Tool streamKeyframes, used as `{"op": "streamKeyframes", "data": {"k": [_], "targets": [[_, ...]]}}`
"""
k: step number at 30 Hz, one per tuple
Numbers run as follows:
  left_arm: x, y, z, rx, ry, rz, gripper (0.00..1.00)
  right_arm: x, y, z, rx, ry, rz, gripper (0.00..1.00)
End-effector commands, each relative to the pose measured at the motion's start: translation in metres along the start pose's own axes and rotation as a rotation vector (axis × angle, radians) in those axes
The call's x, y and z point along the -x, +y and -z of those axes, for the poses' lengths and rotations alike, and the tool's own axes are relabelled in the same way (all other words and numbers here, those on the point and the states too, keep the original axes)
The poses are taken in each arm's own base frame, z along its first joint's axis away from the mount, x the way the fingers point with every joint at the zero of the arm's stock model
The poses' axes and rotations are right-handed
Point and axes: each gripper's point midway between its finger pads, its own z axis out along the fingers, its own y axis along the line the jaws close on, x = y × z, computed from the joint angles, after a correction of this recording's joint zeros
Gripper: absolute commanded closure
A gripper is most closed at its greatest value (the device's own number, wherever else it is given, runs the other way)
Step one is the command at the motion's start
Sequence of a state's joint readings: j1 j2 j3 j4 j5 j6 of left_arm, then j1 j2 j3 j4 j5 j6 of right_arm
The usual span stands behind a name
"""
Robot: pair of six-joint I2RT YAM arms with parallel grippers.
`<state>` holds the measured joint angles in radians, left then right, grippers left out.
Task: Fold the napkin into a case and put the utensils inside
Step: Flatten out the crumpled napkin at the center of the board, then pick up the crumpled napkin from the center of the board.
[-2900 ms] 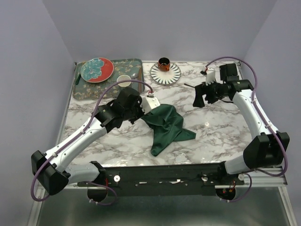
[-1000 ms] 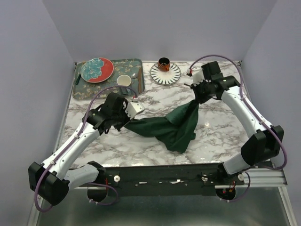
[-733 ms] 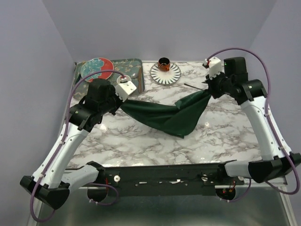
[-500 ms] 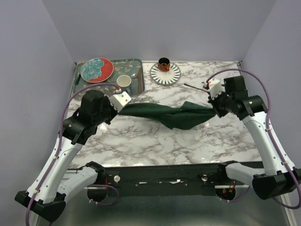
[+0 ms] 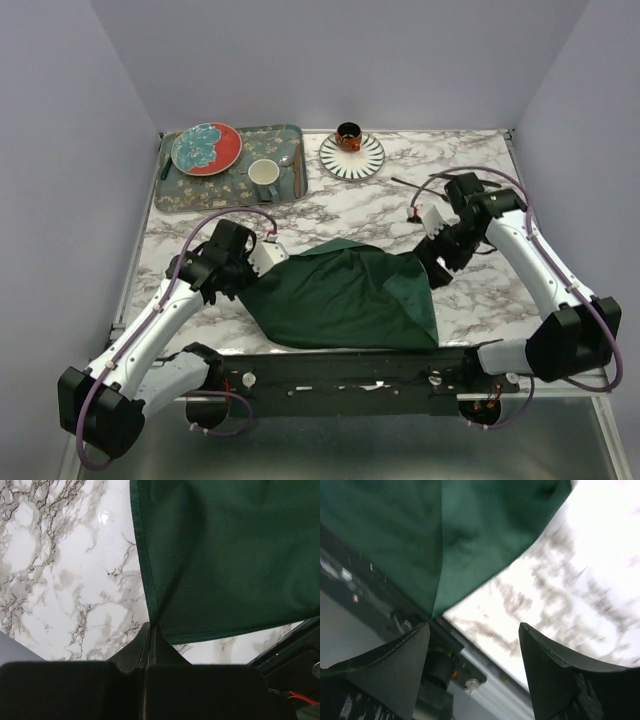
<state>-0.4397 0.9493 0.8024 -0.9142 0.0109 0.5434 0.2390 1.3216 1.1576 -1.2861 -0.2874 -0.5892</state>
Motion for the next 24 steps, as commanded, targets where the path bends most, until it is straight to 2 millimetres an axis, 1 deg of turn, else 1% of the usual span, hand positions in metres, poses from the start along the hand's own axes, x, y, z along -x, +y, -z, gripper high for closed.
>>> {"op": "streamKeyframes", "data": {"k": [1,2,3,4,5,6,7,8,10,11,12,13,14,15,16,17,18,19,20,22,23,24], "targets": [[0.01,0.006,-0.005,-0.009,-0.009,-0.019,1.0,0.097,-0.031,0.008,0.007,-0.221,-0.05,0.2],[0.012,0.006,-0.006,-0.009,-0.015,-0.014,1.0,0.116,-0.04,0.013,-0.013,-0.255,-0.04,0.2],[0.013,0.005,-0.007,-0.018,-0.02,-0.013,1.0,0.126,-0.048,0.011,-0.024,-0.267,-0.035,0.2],[0.014,0.005,-0.008,-0.022,-0.022,-0.007,1.0,0.137,-0.059,-0.003,-0.02,-0.261,-0.033,0.2],[0.017,0.005,-0.009,-0.022,-0.029,-0.003,1.0,0.145,-0.061,-0.007,-0.016,-0.263,-0.021,0.2],[0.018,0.005,-0.009,-0.023,-0.032,0.012,1.0,0.157,-0.064,-0.005,-0.016,-0.279,-0.009,0.2],[0.019,0.003,-0.01,-0.037,-0.03,0.017,1.0,0.161,-0.066,-0.012,0.0,-0.265,-0.011,0.21],[0.023,0.005,-0.009,-0.036,-0.04,0.029,1.0,0.163,-0.063,-0.027,0.042,-0.226,-0.02,0.22],[0.025,0.003,-0.01,-0.049,-0.042,0.052,1.0,0.167,-0.062,-0.038,0.071,-0.202,-0.026,0.23],[0.026,0.003,-0.01,-0.052,-0.045,0.053,1.0,0.166,-0.064,-0.05,0.08,-0.173,-0.044,0.23],[0.029,0.004,-0.01,-0.045,-0.055,0.056,1.0,0.166,-0.065,-0.055,0.076,-0.166,-0.05,0.22],[0.029,0.004,-0.011,-0.046,-0.052,0.065,1.0,0.17,-0.07,-0.059,0.064,-0.175,-0.053,0.21],[0.03,0.005,-0.012,-0.047,-0.06,0.066,1.0,0.174,-0.07,-0.062,0.073,-0.184,-0.054,0.21],[0.031,0.004,-0.013,-0.052,-0.061,0.069,1.0,0.176,-0.071,-0.07,0.082,-0.177,-0.057,0.21],[0.031,0.003,-0.014,-0.058,-0.057,0.074,1.0,0.182,-0.073,-0.072,0.082,-0.183,-0.051,0.21],[0.032,0.002,-0.016,-0.063,-0.064,0.078,1.0,0.189,-0.07,-0.076,0.085,-0.19,-0.033,0.22],[0.032,0.001,-0.017,-0.068,-0.062,0.082,1.0,0.191,-0.068,-0.081,0.088,-0.184,-0.025,0.23],[0.033,0.001,-0.018,-0.07,-0.063,0.083,1.0,0.191,-0.066,-0.091,0.097,-0.166,-0.02,0.25],[0.034,0.001,-0.018,-0.071,-0.065,0.086,1.0,0.194,-0.059,-0.096,0.109,-0.157,0.002,0.26],[0.035,0.002,-0.017,-0.069,-0.069,0.089,1.0,0.192,-0.049,-0.108,0.126,-0.129,0.024,0.26],[0.036,0.002,-0.017,-0.067,-0.073,0.092,1.0,0.194,-0.044,-0.114,0.117,-0.123,0.046,0.26],[0.036,0.002,-0.018,-0.067,-0.075,0.092,1.0,0.191,-0.042,-0.12,0.112,-0.109,0.052,0.26]]}}
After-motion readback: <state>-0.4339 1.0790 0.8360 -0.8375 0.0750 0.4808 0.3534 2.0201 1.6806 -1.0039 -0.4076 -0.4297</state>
